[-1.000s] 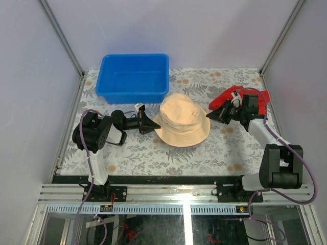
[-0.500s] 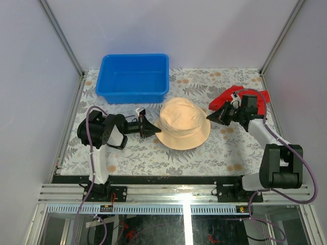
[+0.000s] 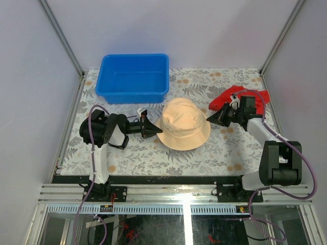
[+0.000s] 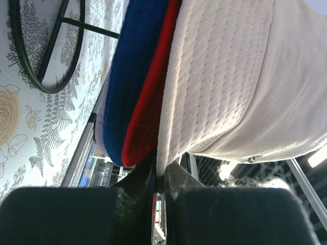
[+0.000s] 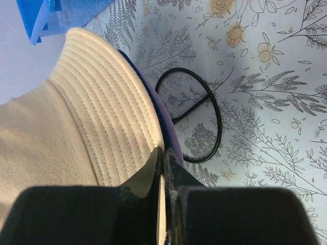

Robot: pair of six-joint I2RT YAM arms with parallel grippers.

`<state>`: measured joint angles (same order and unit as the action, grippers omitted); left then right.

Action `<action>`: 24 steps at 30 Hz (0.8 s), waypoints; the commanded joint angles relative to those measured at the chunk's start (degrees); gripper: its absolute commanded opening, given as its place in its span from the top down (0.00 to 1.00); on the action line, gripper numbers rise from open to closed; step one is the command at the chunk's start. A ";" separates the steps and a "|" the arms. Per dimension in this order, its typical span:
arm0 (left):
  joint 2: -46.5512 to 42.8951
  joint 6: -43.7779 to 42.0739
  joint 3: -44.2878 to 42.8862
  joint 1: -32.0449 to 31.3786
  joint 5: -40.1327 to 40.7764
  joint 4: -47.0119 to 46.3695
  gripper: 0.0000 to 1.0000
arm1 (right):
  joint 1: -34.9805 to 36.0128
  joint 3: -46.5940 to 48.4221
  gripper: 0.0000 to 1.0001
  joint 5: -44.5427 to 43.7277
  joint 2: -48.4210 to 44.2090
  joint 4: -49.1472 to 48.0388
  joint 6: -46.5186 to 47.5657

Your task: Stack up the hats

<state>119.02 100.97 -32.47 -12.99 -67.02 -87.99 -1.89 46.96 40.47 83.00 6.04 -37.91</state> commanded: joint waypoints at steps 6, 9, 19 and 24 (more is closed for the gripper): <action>-1.54 0.30 0.39 -0.10 0.30 -2.78 0.91 | -1.46 1.01 0.99 -12.86 -2.13 8.77 5.17; -3.28 0.76 0.68 -0.31 0.86 -2.72 0.85 | -1.45 2.68 0.85 -12.42 -3.23 9.66 5.04; -5.30 0.22 3.33 -0.80 1.68 -2.81 0.74 | -1.49 1.33 0.45 -16.00 -11.42 13.01 3.60; -6.24 -1.17 5.01 0.08 1.38 -2.90 0.74 | -1.45 -2.19 0.45 -14.48 -15.44 12.68 1.89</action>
<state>114.74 101.80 -28.97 -13.47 -65.58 -87.64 -3.27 47.09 26.39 70.70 18.13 -34.61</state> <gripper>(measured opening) 0.259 0.546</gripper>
